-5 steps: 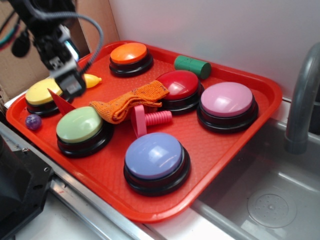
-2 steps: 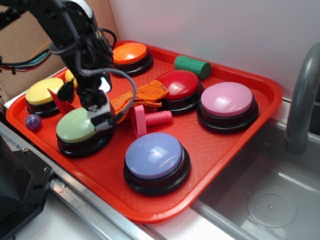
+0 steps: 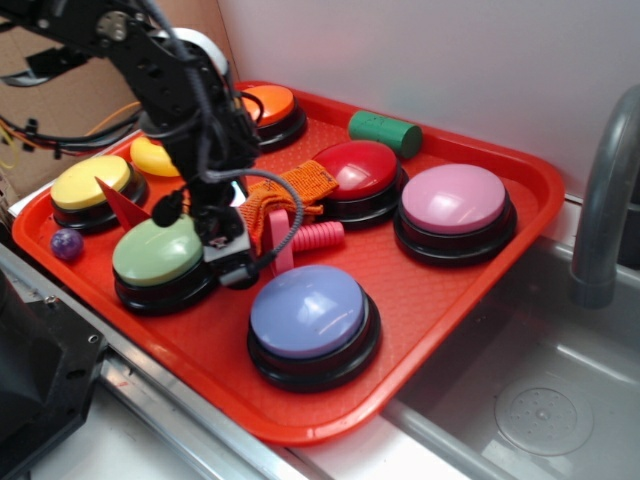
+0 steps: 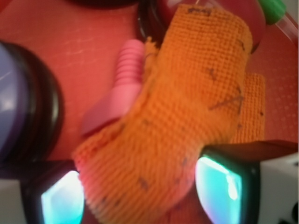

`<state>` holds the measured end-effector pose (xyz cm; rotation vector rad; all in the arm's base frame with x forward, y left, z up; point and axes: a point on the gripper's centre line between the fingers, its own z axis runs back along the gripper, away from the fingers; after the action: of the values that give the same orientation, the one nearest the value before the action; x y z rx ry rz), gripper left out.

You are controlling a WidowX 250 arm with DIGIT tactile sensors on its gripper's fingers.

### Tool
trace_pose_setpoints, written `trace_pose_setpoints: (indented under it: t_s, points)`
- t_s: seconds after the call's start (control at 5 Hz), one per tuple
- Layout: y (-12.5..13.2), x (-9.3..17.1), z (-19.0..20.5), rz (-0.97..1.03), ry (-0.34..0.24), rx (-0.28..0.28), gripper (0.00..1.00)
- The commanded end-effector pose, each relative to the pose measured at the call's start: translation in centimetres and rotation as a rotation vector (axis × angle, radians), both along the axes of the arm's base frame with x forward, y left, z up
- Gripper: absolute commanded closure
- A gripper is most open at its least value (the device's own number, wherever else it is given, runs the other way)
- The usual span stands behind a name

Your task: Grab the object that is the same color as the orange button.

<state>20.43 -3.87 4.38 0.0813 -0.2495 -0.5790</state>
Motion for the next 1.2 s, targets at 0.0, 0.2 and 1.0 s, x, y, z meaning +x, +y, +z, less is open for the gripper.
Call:
trace_pose_setpoints:
  t_s: [0.0,0.2,1.0]
  points:
    - [-0.1,1.1,0.0,0.024,-0.048,0.034,1.00]
    - [0.2,1.2,0.8,0.049,-0.063,0.005,1.00]
    - [4.8,4.3,11.0,0.799,0.114,-0.043,1.00]
